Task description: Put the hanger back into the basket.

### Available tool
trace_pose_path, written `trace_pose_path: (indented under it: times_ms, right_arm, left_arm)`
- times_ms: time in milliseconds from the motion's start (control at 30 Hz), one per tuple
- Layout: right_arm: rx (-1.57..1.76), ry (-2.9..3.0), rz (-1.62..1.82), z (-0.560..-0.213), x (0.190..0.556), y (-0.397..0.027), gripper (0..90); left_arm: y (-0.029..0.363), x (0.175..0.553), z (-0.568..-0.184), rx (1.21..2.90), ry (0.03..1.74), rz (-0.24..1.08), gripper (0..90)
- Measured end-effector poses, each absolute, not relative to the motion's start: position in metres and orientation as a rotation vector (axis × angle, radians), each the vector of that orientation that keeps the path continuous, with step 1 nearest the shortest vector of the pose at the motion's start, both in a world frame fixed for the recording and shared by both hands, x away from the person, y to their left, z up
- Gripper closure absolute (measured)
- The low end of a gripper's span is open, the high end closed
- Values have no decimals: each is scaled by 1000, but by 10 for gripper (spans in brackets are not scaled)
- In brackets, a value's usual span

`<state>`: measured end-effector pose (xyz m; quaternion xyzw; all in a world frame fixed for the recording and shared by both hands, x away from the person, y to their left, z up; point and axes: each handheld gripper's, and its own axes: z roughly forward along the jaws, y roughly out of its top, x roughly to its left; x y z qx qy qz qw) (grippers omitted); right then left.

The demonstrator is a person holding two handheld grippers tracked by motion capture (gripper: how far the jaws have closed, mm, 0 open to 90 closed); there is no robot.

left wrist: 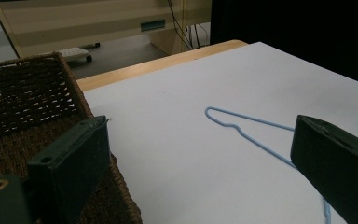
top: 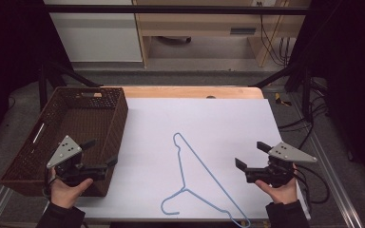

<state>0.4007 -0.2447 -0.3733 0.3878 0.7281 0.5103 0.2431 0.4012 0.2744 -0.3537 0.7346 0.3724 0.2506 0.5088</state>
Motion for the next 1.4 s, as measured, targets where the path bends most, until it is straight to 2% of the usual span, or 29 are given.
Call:
trace_pose_path:
  times_ms: [500, 933, 1233, 1400]
  right_arm:
    - [994, 2207, 1272, -382, 397, -193, 79]
    - [926, 2388, 1130, -405, 397, -155, 114]
    - [906, 2450, 1084, -422, 396, -133, 191]
    - [883, 2514, 1032, -436, 395, -119, 265]
  left_arm:
    - [272, 400, -352, 1778, 893, 620, 46]
    - [270, 399, -353, 1786, 885, 623, 49]
    - [268, 400, -354, 1792, 883, 621, 50]
    - [268, 399, -354, 1796, 883, 625, 51]
